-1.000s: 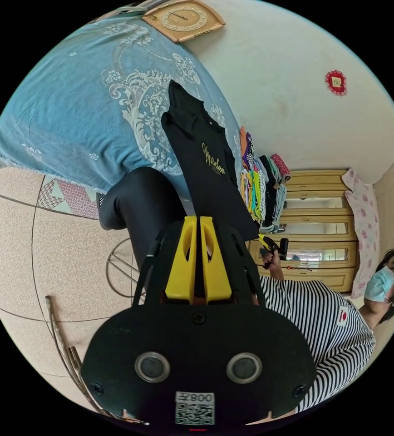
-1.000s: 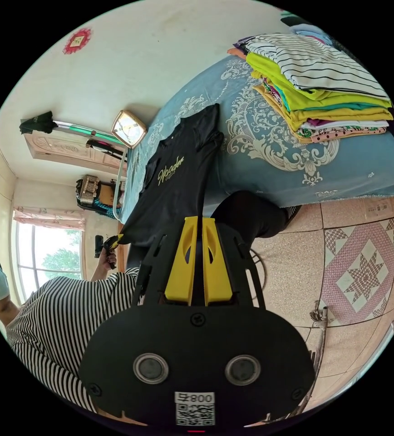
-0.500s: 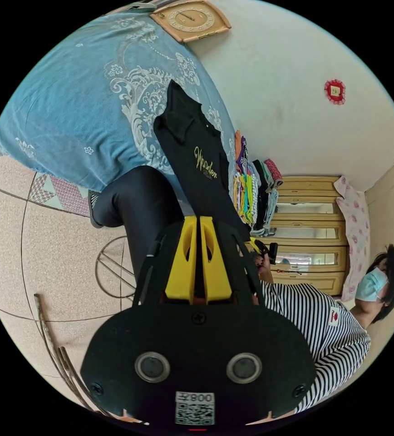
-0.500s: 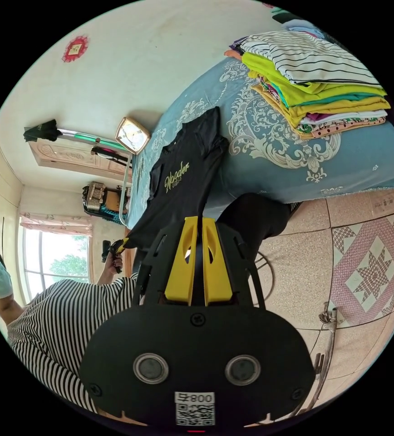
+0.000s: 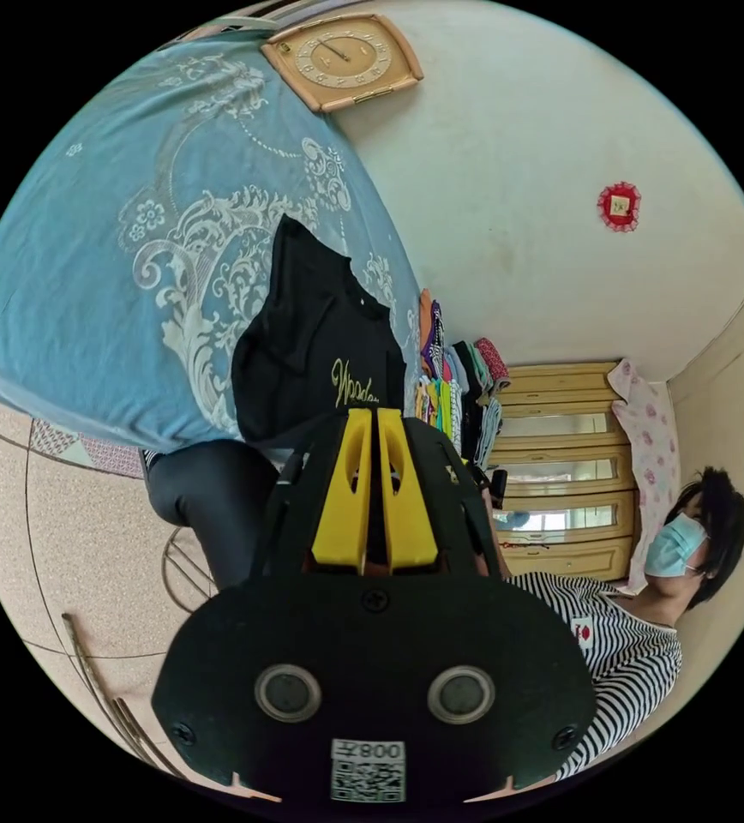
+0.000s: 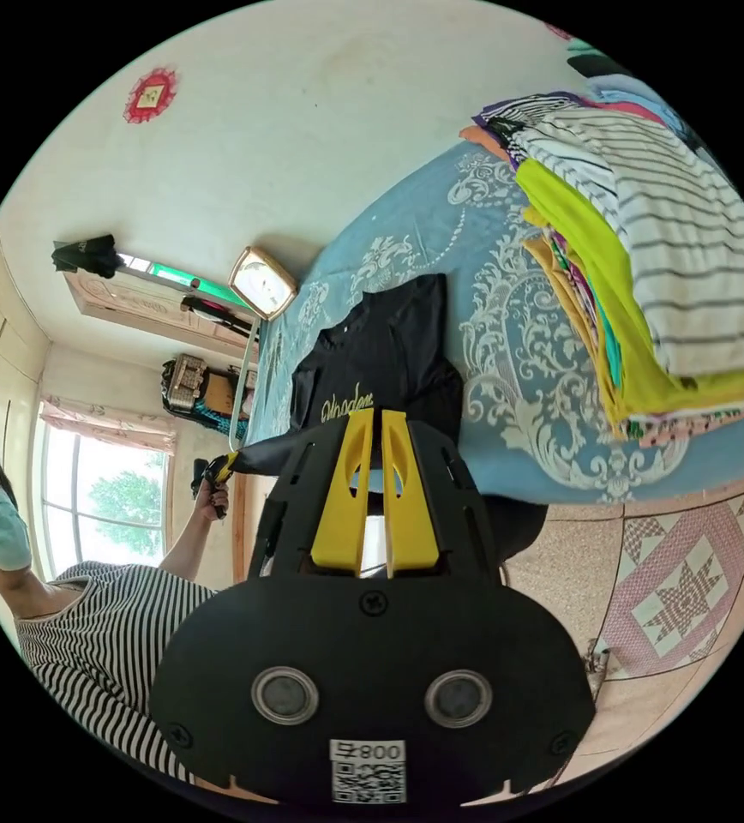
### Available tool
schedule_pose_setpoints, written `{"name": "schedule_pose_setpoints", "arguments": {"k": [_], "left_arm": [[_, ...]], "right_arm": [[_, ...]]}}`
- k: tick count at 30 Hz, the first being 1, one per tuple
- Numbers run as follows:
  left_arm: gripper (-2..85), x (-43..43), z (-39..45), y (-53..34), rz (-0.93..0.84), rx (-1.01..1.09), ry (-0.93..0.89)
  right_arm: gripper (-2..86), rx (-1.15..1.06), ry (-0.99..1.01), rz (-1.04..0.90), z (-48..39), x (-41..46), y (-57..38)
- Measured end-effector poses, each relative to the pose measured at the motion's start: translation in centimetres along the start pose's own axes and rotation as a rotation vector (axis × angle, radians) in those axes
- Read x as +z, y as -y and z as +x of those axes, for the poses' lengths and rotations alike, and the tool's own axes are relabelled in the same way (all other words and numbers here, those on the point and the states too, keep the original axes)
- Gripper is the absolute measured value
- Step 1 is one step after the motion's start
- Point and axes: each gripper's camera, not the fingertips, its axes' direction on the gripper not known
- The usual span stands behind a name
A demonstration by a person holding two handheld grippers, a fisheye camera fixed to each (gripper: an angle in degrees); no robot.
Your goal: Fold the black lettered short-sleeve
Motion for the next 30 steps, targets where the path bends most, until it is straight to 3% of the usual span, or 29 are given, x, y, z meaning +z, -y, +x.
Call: {"name": "schedule_pose_setpoints", "arguments": {"k": [14, 23, 30], "left_arm": [[1.0, 11.4, -4.8, 20.5, 0.029, -0.05, 0.012], [3.2, 19.4, -10.7, 29.2, 0.04, -0.16, 0.045], [5.7, 21.1, -13.4, 30.7, 0.174, -0.194, -0.04]], "right_arm": [[1.5, -0.028, -0.095, -0.085, -1.8, 14.4, 21.0], [2.0, 0.072, -0.104, -0.156, -1.4, 24.9, 28.8], [2.5, 0.059, -0.165, -0.108, -4.8, 28.6, 29.6]]}}
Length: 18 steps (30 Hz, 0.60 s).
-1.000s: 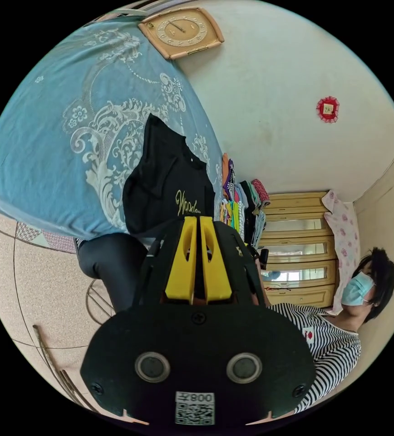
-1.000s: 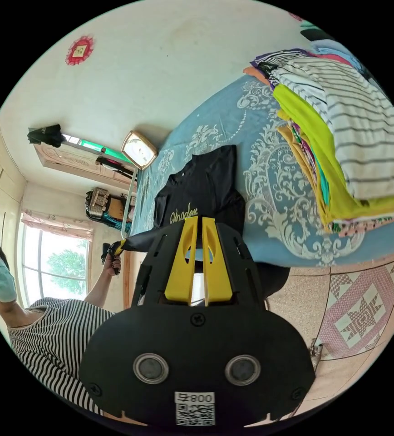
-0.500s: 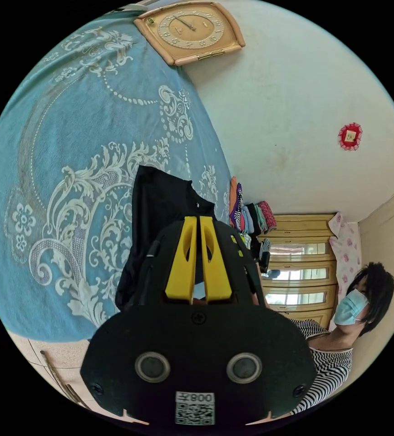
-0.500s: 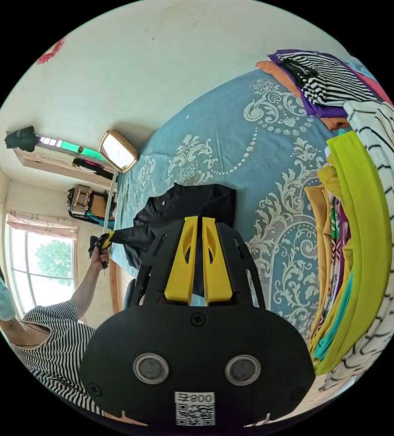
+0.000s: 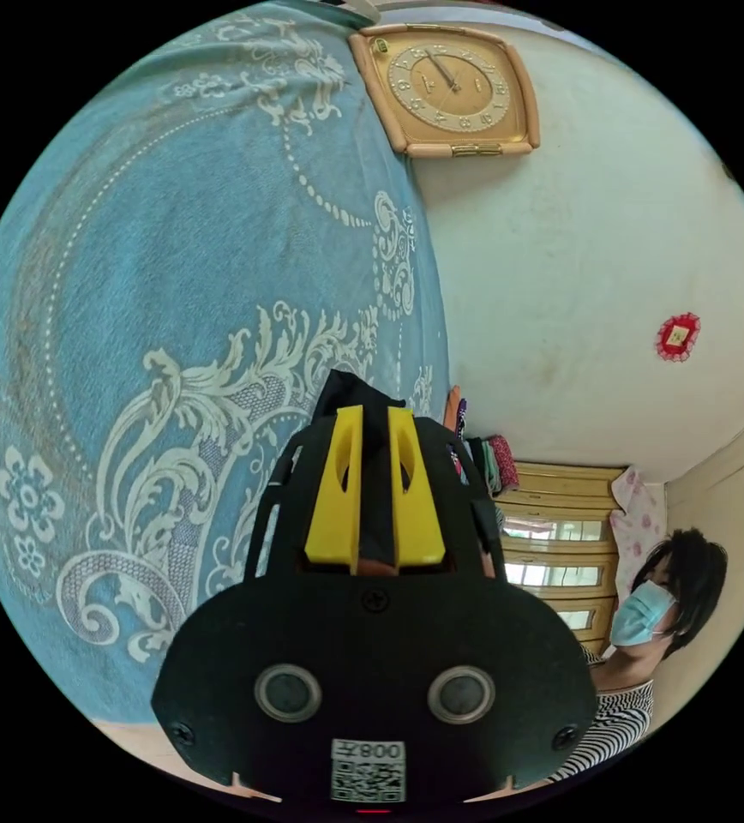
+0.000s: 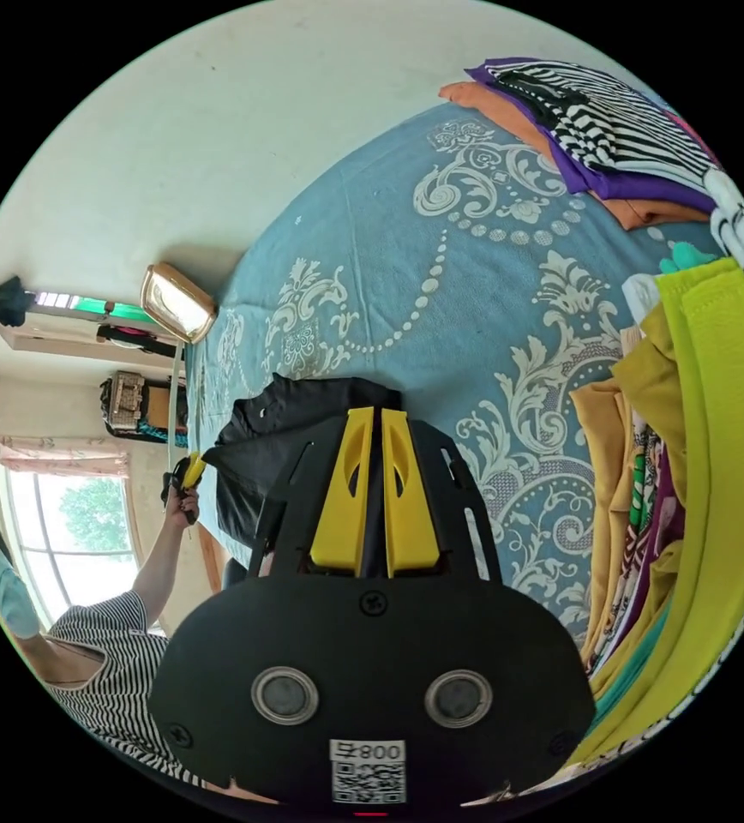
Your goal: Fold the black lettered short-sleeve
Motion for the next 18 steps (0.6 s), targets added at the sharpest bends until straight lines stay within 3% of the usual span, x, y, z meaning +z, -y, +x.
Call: {"name": "schedule_pose_setpoints", "arguments": {"k": [4, 9, 14, 18], "left_arm": [[5.8, 0.7, 0.9, -1.0, 0.045, 0.053, 0.008], [6.7, 9.6, 3.9, -3.5, -0.211, 0.185, 0.087], [7.2, 15.9, 3.6, -2.9, -0.236, 0.138, 0.042], [6.6, 19.8, 4.0, -1.8, -0.252, 0.113, 0.032]], "right_arm": [[3.6, -0.11, -0.077, 0.033, -5.1, 1.8, -1.3], [5.8, -0.548, -0.381, -0.053, -16.4, 8.8, -5.0], [7.8, -0.979, -0.634, -0.126, -25.1, 17.3, -9.2], [8.2, -1.124, -0.729, -0.137, -28.1, 21.3, -10.4]]}}
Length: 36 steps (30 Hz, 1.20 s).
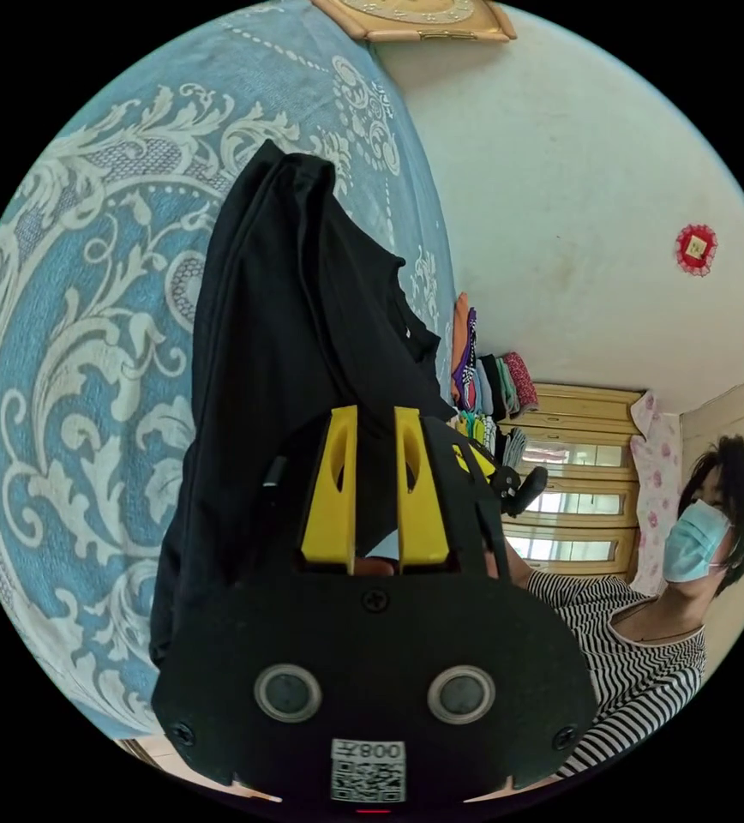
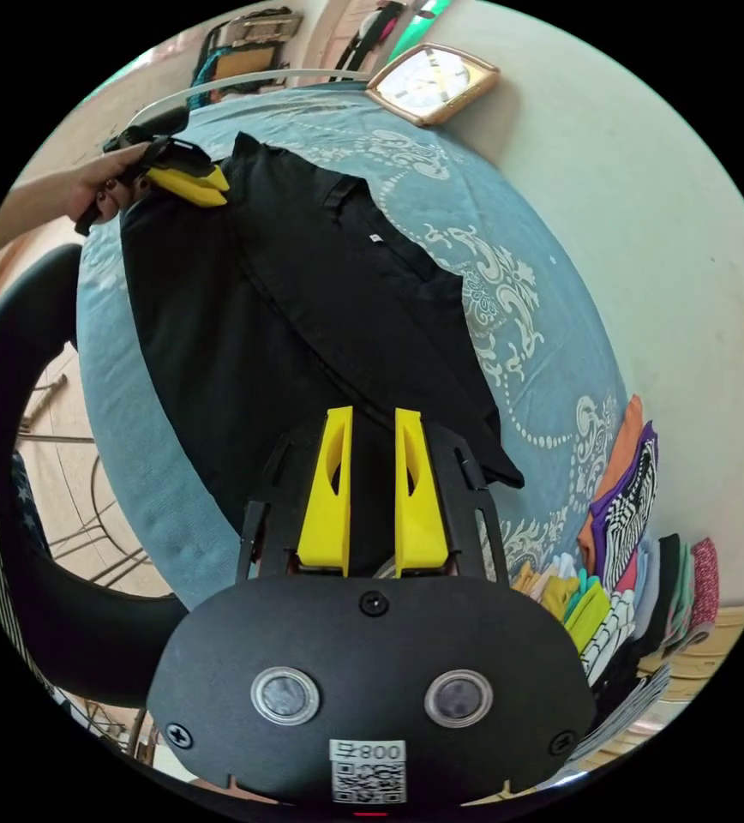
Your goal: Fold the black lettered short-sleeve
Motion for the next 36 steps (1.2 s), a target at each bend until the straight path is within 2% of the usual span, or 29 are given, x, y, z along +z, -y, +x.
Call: {"name": "schedule_pose_setpoints", "arguments": {"k": [7, 13, 17, 19, 24, 26, 31, 36], "left_arm": [[1.7, 4.0, 2.0, 3.1, -0.009, -0.017, 0.001], [0.4, 6.1, 5.5, 5.4, 0.024, 0.007, -0.032], [0.1, 6.9, 9.9, 7.0, 0.055, 0.092, -0.085], [0.1, 8.0, 12.6, 7.7, 0.013, 0.159, -0.073], [0.1, 16.4, 19.1, 7.7, -0.298, 0.318, 0.152], [0.1, 18.4, 20.4, 7.9, -0.325, 0.35, 0.268], [0.1, 19.8, 25.4, 10.4, -0.245, 0.453, 0.469], [0.1, 19.2, 31.5, 14.6, -0.095, 0.524, 0.633]], "right_arm": [[4.7, -0.085, -0.057, -0.019, -3.4, 1.8, 5.5], [0.9, -0.053, -0.064, 0.006, -3.0, 1.7, 8.6], [0.4, 0.003, -0.027, 0.051, -0.5, 0.9, 11.0], [0.3, 0.026, -0.018, 0.065, 0.7, 0.7, 12.0], [0.2, 0.048, 0.013, 0.078, 3.6, 0.6, 14.1], [0.2, 0.05, 0.021, 0.068, 4.9, 0.9, 15.1], [0.2, 0.084, 0.056, 0.013, 8.4, 2.8, 16.8], [-0.2, 0.224, 0.172, -0.017, 13.7, 5.3, 17.4]]}}
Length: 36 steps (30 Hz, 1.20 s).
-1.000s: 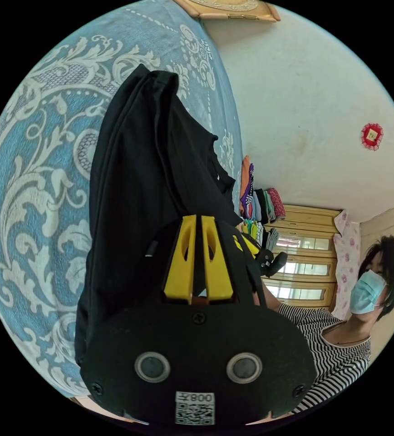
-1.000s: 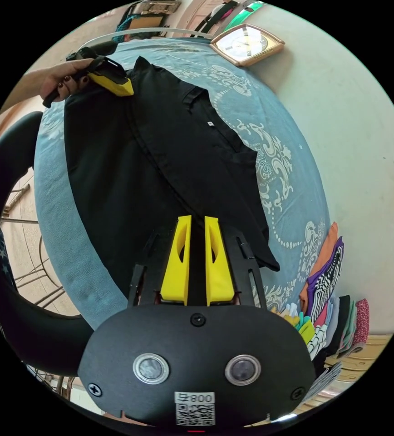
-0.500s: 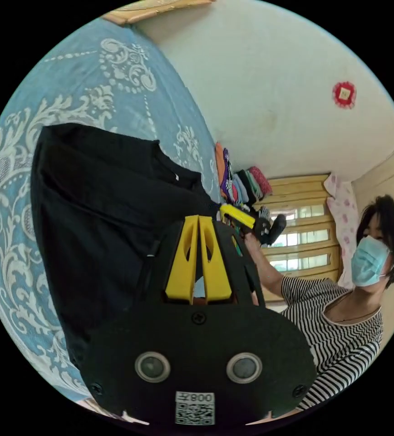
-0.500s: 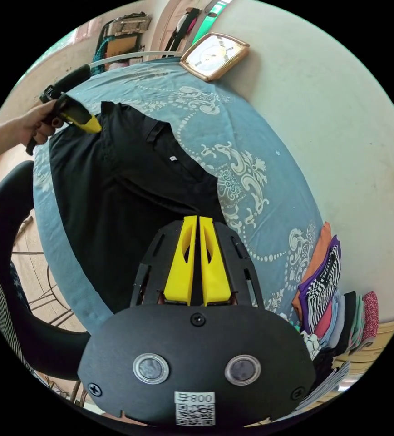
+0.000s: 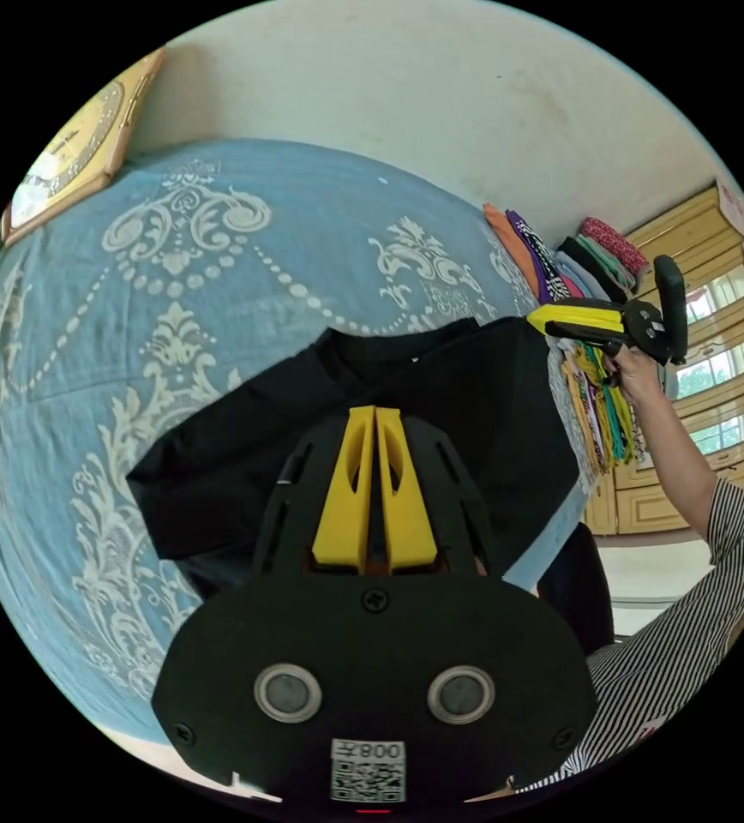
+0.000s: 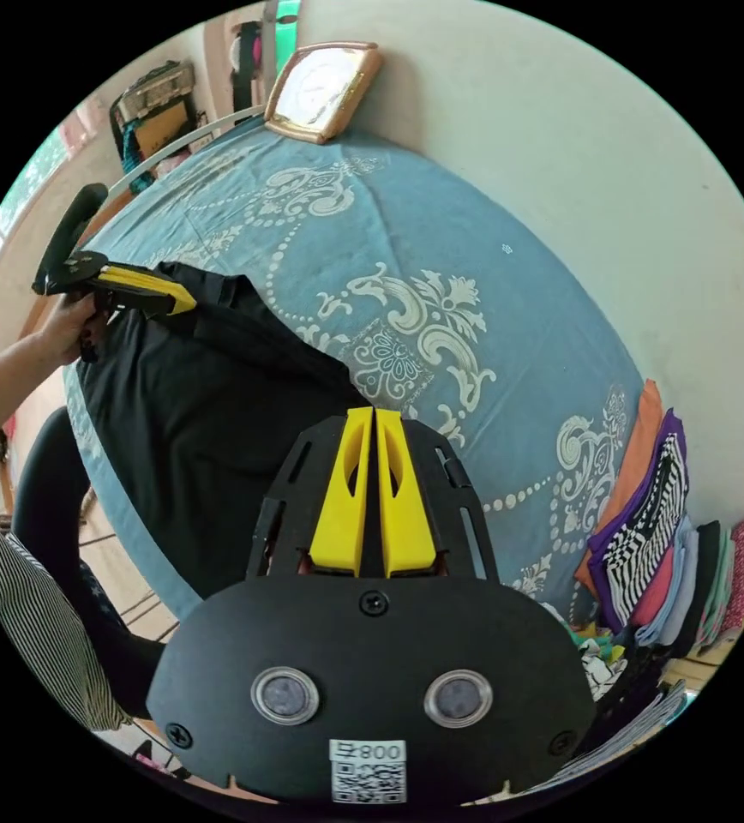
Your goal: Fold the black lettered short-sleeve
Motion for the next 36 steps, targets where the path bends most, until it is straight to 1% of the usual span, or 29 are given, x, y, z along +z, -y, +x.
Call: {"name": "schedule_pose_setpoints", "arguments": {"k": [2, 5, 6, 8, 10, 12, 15, 17, 20, 22, 25, 27, 30, 32, 36], "left_arm": [[0.2, -1.4, 0.7, 1.5, 0.047, -0.006, 0.033], [0.5, -3.3, 2.6, 2.6, 0.107, 0.01, 0.066], [0.6, -3.8, 3.6, 2.4, 0.119, 0.035, 0.05], [1.0, -3.8, 5.4, 1.7, 0.103, 0.084, 0.008], [1.6, -3.1, 7.1, 0.7, 0.055, 0.121, 0.004], [3.9, -2.7, 9.1, -0.6, 0.016, 0.17, 0.072], [6.7, -3.3, 10.7, -1.0, 0.021, 0.198, 0.183], [7.1, -3.9, 11.3, -0.8, 0.033, 0.205, 0.244], [7.4, -4.0, 11.7, 0.4, -0.003, 0.226, 0.3], [7.4, -4.2, 11.9, 1.0, -0.016, 0.227, 0.356], [7.3, -5.5, 12.3, 1.4, 0.004, 0.242, 0.353], [6.9, -5.6, 12.0, 1.7, -0.034, 0.242, 0.366], [4.2, -5.6, 11.4, 2.1, -0.089, 0.251, 0.305], [2.6, -6.4, 11.2, 2.4, -0.082, 0.251, 0.293], [1.4, -9.0, 11.0, 3.9, -0.045, 0.303, 0.365]], "right_arm": [[-0.3, 0.087, 0.026, 0.006, 2.7, 0.5, 0.3], [-0.4, 0.155, 0.058, 0.04, 5.1, 0.6, -0.1], [-0.4, 0.161, 0.062, 0.045, 5.4, 0.6, -0.3], [-0.5, 0.161, 0.077, 0.066, 5.8, 0.9, -1.6], [-0.5, 0.163, 0.082, 0.077, 5.8, 1.2, -2.9], [-0.4, 0.164, 0.097, 0.083, 5.6, 1.6, -4.4], [-0.4, 0.179, 0.118, 0.094, 5.7, 2.4, -6.7], [-0.4, 0.203, 0.137, 0.098, 6.4, 3.1, -8.2], [-0.3, 0.245, 0.189, 0.086, 7.9, 4.3, -9.5], [-0.3, 0.265, 0.216, 0.081, 8.7, 5.0, -10.1], [-0.3, 0.28, 0.237, 0.08, 9.8, 6.0, -10.9], [-0.3, 0.279, 0.246, 0.074, 10.3, 6.5, -11.3], [-0.3, 0.284, 0.268, 0.074, 11.0, 7.1, -12.1], [-0.3, 0.289, 0.28, 0.081, 11.6, 7.3, -12.7], [-0.3, 0.303, 0.29, 0.09, 12.8, 7.4, -13.8]]}}
